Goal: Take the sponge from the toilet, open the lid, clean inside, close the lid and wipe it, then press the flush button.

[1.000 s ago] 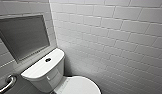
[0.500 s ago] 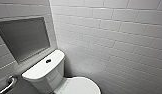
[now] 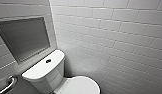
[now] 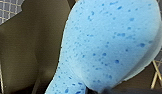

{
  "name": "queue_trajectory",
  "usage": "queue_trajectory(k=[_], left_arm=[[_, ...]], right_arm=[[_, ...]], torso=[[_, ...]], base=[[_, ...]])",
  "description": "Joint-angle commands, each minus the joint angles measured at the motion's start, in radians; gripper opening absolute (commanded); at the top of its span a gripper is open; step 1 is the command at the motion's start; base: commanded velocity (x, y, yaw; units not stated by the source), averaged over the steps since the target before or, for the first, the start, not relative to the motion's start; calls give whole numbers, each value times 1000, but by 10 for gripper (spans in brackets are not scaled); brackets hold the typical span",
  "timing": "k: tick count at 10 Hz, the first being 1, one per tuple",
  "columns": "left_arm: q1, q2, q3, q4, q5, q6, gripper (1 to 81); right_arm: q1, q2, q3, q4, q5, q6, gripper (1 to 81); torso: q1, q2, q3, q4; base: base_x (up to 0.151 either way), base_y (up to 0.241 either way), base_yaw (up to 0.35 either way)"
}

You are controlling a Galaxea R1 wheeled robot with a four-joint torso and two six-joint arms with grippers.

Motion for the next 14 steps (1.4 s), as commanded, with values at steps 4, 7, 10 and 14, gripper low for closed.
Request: queue_trajectory(k=[4,7,10,14], left_arm=[[-168,-131,166,39,-233,-94,811],[-169,-185,192,43,-300,-208,811],[-169,-241,217,42,-351,-290,811],[-169,-338,223,39,-403,-440,811]], right_arm=[[46,2,0,12,-23,2,10],[46,7,-6,12,-23,2,10],[49,30,-38,9,-23,0,10],[46,44,-66,12,-23,0,10]], torso=[[0,0,0,0],[0,0,0,0],[0,0,0,0],[0,0,0,-1]], base=[[0,0,0],[0,0,0],[0,0,0],[0,0,0]])
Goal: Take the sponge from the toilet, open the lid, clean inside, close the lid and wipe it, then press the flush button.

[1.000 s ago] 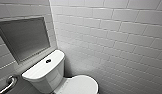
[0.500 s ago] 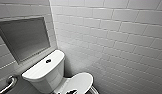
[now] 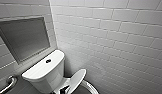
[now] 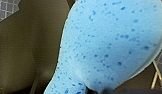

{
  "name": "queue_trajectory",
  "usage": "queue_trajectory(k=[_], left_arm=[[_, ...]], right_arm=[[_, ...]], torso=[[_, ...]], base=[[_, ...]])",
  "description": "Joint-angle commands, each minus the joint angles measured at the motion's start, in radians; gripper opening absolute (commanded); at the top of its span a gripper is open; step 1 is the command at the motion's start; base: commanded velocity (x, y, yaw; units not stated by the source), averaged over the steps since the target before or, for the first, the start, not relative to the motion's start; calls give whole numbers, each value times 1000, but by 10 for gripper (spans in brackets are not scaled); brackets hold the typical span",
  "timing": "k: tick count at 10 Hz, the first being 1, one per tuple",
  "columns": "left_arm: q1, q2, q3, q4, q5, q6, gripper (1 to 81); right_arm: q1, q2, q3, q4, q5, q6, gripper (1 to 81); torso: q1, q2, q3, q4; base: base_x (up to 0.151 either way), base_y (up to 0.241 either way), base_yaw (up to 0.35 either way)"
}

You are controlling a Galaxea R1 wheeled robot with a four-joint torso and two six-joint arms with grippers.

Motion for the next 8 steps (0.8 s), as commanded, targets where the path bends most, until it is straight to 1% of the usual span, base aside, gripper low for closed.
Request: queue_trajectory(k=[1,2,3,4,5,7,8], left_arm=[[-133,-98,9,38,-45,-75,811],[-131,-124,9,34,-79,-115,811],[-131,-144,12,34,-80,-178,811],[-131,-154,1,27,-76,-259,811],[-131,-155,-5,26,-70,-315,811],[-127,-150,-26,9,-63,-324,811],[-127,-161,-26,-17,-62,-326,811]], right_arm=[[45,2,0,12,-22,2,10],[45,2,0,12,-22,2,10],[43,4,0,12,-22,2,10],[42,3,-1,12,-21,2,10],[42,4,-1,13,-21,2,10],[40,4,-1,13,-21,2,10],[40,4,-1,12,-21,2,10]], torso=[[0,0,0,0],[0,0,0,0],[0,0,0,0],[0,0,0,0],[0,0,0,0],[0,0,0,0],[0,0,0,0]], base=[[0,0,0],[0,0,0],[0,0,0],[0,0,0],[0,0,0],[0,0,0],[0,0,0]])
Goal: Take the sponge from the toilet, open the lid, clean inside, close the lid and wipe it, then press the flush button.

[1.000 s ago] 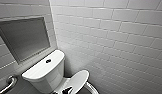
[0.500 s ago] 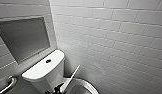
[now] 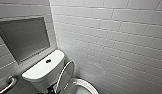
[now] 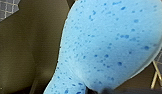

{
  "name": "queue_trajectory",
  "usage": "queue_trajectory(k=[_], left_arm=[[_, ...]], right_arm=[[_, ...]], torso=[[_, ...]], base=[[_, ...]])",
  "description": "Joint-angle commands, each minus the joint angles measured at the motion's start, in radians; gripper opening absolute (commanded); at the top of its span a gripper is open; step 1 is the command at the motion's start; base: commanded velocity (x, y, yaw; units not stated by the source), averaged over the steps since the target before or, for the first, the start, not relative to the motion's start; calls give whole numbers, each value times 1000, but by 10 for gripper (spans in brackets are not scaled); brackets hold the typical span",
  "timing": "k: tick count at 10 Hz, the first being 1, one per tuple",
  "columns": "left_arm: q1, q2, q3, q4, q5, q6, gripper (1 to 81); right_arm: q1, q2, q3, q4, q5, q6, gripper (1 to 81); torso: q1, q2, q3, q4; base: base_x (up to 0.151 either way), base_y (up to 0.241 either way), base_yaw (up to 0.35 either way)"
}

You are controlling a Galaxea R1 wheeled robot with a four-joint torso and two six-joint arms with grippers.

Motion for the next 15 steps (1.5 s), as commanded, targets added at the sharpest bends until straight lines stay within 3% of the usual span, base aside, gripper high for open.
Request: queue_trajectory(k=[1,6,10,15], left_arm=[[-107,-52,13,-19,32,-40,811],[-152,-86,-109,-11,101,-166,811],[-183,-82,-178,-11,132,-200,811],[-77,-94,-177,173,138,-194,811]], right_arm=[[43,2,0,13,-25,2,10],[32,9,0,13,-25,2,10],[20,11,-3,27,-25,2,10],[30,14,-6,25,-27,2,10]], torso=[[0,0,0,0],[0,0,0,0],[0,0,0,0],[0,0,0,0]], base=[[0,0,0],[0,0,0],[0,0,0],[0,0,0]])
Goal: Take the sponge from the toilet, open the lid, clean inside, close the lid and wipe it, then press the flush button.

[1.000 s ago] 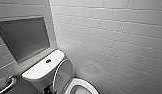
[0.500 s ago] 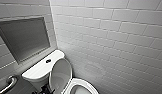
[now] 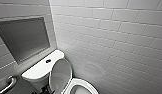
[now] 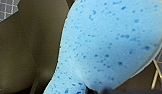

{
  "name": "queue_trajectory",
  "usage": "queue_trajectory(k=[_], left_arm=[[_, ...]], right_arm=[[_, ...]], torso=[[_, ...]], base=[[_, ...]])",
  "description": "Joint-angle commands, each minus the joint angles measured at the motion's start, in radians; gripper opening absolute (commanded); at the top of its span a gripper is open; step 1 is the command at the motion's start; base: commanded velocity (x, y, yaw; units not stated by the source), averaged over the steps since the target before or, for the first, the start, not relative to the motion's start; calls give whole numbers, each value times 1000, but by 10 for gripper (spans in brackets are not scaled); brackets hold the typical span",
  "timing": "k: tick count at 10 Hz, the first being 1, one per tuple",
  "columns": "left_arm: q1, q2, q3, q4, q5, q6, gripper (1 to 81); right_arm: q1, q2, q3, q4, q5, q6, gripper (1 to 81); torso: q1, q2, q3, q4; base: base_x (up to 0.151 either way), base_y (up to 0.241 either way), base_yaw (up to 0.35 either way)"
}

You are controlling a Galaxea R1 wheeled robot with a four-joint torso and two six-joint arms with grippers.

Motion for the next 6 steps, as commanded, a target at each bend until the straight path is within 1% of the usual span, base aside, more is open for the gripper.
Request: queue_trajectory(k=[1,3,4,5,6], left_arm=[[-50,-60,3,107,-7,13,811],[-36,-75,3,158,-9,19,811],[-28,-82,-2,208,-9,19,811],[-18,-77,-14,285,-7,22,811],[-1,-51,-60,426,-4,34,811]], right_arm=[[39,1,1,16,-36,1,10],[39,2,-1,16,-35,1,10],[38,2,-1,16,-36,1,10],[39,2,-1,16,-35,1,10],[39,2,-1,16,-35,1,10]], torso=[[0,0,0,0],[0,0,0,0],[0,0,0,0],[0,0,0,0],[0,0,0,0]], base=[[0,0,0],[0,0,0],[0,0,0],[0,0,0],[0,0,0]])
